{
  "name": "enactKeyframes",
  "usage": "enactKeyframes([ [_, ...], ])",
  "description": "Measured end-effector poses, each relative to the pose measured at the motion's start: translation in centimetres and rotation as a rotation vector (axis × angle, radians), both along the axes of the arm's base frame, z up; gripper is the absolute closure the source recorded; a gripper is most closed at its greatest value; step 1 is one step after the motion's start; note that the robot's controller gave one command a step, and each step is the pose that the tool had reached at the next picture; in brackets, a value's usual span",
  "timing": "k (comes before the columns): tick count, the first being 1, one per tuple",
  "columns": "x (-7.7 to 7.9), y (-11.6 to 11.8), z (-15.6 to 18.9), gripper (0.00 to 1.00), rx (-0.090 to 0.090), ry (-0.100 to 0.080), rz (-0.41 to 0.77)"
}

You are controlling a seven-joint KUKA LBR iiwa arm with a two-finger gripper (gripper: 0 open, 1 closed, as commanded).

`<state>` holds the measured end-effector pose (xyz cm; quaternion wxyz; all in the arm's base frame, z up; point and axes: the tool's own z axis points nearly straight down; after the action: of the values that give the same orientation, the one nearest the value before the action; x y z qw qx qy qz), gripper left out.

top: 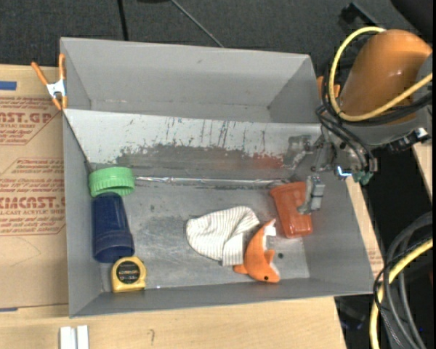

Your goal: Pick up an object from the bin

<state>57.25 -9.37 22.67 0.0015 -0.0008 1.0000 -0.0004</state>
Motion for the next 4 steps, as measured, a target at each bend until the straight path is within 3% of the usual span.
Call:
enactKeyframes([
  [1, 0.0, 0.0, 0.0, 0.00, 0.000, 0.000, 0.000],
  [2, -1.0, 2.3, -6.4, 0.00, -0.001, -0.004, 0.024],
  [3, -4.1, 6.5, -12.4, 0.00, 0.001, -0.002, 0.016],
  [4, -2.3, 9.2, -15.3, 1.00, 0.002, -0.004, -0.055],
])
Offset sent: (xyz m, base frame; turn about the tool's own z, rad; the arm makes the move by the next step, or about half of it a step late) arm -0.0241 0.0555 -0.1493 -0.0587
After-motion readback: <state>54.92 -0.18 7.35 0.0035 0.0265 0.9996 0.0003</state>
